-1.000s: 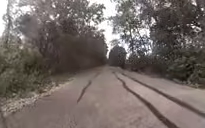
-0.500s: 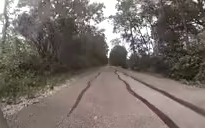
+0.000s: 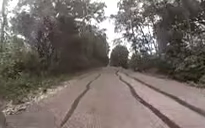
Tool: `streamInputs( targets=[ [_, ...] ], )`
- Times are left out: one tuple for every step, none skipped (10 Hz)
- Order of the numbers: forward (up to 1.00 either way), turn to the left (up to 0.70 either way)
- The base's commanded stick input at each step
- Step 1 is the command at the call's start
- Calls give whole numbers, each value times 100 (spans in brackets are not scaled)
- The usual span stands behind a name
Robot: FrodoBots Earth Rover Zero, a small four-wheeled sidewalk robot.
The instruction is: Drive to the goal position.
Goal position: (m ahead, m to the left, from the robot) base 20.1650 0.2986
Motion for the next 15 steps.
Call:
streamInputs(
  targets=[
    [70, 0],
    [70, 0],
    [70, 0],
    [70, 0],
    [70, 0],
    [70, 0],
    [70, -1],
    [70, -15],
    [70, -12],
    [70, 0],
    [70, 0],
    [70, 0],
    [70, 0],
    [70, 0],
    [70, 0]
  ],
)
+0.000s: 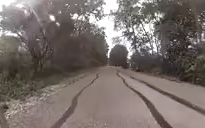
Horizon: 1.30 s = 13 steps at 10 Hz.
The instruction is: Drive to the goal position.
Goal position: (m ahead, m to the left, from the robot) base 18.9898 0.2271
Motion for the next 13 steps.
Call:
streamInputs(
  targets=[
    [70, 0],
    [70, 0],
    [70, -20],
    [70, -1],
    [70, 0],
    [70, 0],
    [70, 0],
    [70, 0],
    [70, 0],
    [70, 0],
    [70, 0],
    [70, 0],
    [70, -26]
  ],
)
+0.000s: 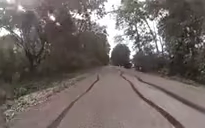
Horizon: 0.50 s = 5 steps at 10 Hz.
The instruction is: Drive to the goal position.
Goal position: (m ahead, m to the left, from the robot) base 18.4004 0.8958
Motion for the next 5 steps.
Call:
streamInputs(
  targets=[
    [70, -23],
    [70, -14],
    [70, -1],
    [70, 0],
    [70, 0]
  ],
)
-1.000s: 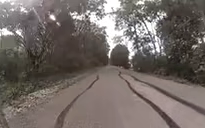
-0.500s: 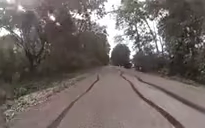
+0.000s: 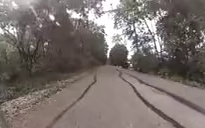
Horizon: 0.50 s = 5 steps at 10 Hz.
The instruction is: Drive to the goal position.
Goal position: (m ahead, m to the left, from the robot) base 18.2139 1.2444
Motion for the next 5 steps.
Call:
streamInputs(
  targets=[
    [70, 0],
    [70, 0],
    [70, 0],
    [70, 0],
    [70, 0]
  ],
)
